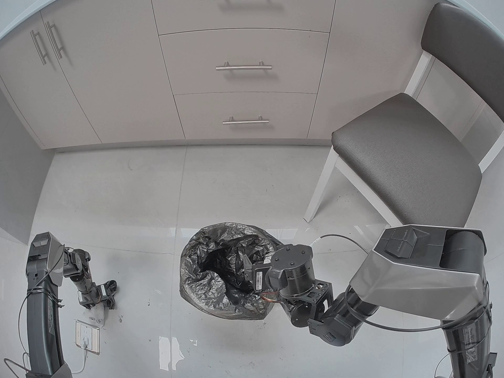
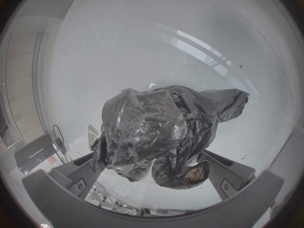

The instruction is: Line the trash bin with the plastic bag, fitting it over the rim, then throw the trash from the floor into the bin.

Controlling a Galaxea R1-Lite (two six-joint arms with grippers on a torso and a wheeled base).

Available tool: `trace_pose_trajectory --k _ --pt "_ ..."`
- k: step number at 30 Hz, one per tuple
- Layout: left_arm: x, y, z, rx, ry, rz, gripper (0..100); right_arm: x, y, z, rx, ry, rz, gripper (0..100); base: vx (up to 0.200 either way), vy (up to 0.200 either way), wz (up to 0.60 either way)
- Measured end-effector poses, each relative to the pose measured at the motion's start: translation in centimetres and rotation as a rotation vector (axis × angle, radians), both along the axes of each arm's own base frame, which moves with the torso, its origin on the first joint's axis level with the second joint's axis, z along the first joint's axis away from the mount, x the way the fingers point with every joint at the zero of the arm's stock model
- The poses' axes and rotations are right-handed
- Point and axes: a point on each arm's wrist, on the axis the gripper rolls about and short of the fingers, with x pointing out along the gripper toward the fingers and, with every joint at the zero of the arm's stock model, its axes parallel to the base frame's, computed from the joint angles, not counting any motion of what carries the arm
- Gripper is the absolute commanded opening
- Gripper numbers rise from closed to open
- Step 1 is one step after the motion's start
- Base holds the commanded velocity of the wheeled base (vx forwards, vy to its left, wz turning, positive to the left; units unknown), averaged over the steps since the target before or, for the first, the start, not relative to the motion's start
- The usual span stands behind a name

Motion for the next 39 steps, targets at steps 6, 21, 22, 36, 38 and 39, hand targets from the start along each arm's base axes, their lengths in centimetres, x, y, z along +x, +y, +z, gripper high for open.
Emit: trace_pose_trajectory --k 6,21,22,36,38,39 --pt "0.0 0.0 -0.1 0.003 -0.001 0.001 0 0.0 0.0 0.0 0.014 -0.014 0.0 100 0.0 0.0 0.0" --pt "0.2 -0.7 -0.1 -0.004 0.01 -0.008 0 -0.2 0.3 0.0 0.021 -0.03 0.011 100 0.0 0.0 0.0" --pt "0.2 -0.9 -0.1 -0.009 0.015 -0.002 0 -0.2 0.3 0.0 0.021 -0.03 0.011 100 0.0 0.0 0.0" --pt "2.5 -3.5 7.4 -0.211 -0.038 0.273 0 -0.3 0.3 -0.1 0.018 -0.028 0.012 100 0.0 0.0 0.0" --pt "2.9 -4.2 8.6 -0.243 -0.049 0.296 0 -0.3 0.3 -0.1 0.018 -0.028 0.012 100 0.0 0.0 0.0" --pt "3.2 -4.7 9.3 -0.255 -0.057 0.299 0 -0.3 0.3 -0.1 0.018 -0.028 0.012 100 0.0 0.0 0.0"
